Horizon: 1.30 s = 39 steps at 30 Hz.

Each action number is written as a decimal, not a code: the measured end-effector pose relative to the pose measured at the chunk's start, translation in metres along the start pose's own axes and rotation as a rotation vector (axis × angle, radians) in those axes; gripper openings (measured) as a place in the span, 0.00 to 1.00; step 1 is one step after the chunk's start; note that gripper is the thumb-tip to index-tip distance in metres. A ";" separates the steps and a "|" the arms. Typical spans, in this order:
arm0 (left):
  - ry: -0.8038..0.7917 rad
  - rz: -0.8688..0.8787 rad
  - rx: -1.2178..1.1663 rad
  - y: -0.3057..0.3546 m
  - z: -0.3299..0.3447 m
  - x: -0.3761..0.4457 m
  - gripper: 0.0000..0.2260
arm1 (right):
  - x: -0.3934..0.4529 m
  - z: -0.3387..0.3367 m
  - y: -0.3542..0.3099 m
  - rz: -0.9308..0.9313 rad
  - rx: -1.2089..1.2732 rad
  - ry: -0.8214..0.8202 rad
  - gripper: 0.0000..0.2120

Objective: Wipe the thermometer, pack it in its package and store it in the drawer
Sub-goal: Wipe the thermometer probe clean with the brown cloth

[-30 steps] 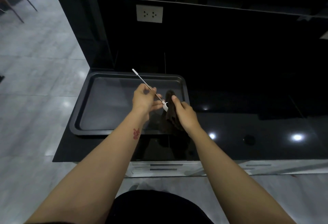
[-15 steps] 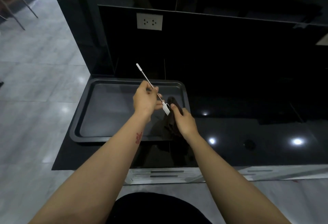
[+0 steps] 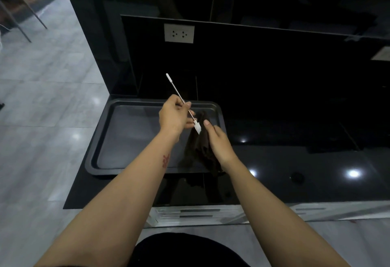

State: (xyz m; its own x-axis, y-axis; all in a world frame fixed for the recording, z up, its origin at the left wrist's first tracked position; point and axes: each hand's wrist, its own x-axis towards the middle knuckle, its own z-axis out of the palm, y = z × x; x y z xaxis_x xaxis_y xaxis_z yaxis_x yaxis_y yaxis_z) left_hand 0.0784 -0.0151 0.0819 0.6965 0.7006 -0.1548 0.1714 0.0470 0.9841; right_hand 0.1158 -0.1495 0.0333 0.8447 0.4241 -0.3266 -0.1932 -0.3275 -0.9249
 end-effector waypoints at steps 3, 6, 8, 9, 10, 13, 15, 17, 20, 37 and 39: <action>0.021 0.001 -0.006 0.005 -0.005 0.005 0.08 | -0.003 -0.002 0.010 0.017 0.002 0.016 0.21; 0.039 -0.002 0.008 0.004 -0.003 0.003 0.10 | -0.006 -0.001 0.012 0.063 0.041 -0.016 0.21; 0.048 0.020 0.049 0.002 0.000 0.002 0.11 | -0.004 0.001 0.005 0.066 0.082 -0.031 0.22; 0.050 0.034 0.069 0.002 0.002 0.002 0.11 | -0.003 0.003 0.002 0.061 0.106 -0.043 0.23; 0.051 0.045 0.078 0.003 0.003 0.002 0.11 | -0.002 0.004 -0.001 0.058 0.131 -0.052 0.24; 0.057 0.048 0.057 0.008 0.001 0.005 0.11 | -0.002 0.005 0.001 0.064 0.168 -0.048 0.25; 0.084 0.035 0.051 0.006 -0.001 0.004 0.11 | -0.004 0.004 0.008 0.082 0.176 -0.038 0.23; 0.106 0.013 0.043 0.000 0.000 0.001 0.11 | -0.006 0.004 0.013 0.103 0.191 -0.027 0.22; 0.108 0.005 0.078 -0.008 0.005 -0.002 0.10 | -0.004 0.004 0.009 0.086 0.150 -0.025 0.22; -0.080 -0.084 -0.240 0.005 -0.007 0.009 0.05 | 0.001 -0.011 -0.008 0.029 0.153 -0.024 0.20; -0.097 -0.080 -0.223 0.002 -0.005 0.008 0.06 | 0.001 -0.011 -0.008 0.020 0.153 -0.021 0.20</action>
State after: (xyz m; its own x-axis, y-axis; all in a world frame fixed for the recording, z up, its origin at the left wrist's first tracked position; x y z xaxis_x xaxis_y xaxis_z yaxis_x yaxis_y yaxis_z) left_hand 0.0804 -0.0060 0.0827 0.7524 0.6174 -0.2297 0.0781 0.2625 0.9618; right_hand 0.1232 -0.1557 0.0425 0.8296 0.4369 -0.3476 -0.2849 -0.2041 -0.9366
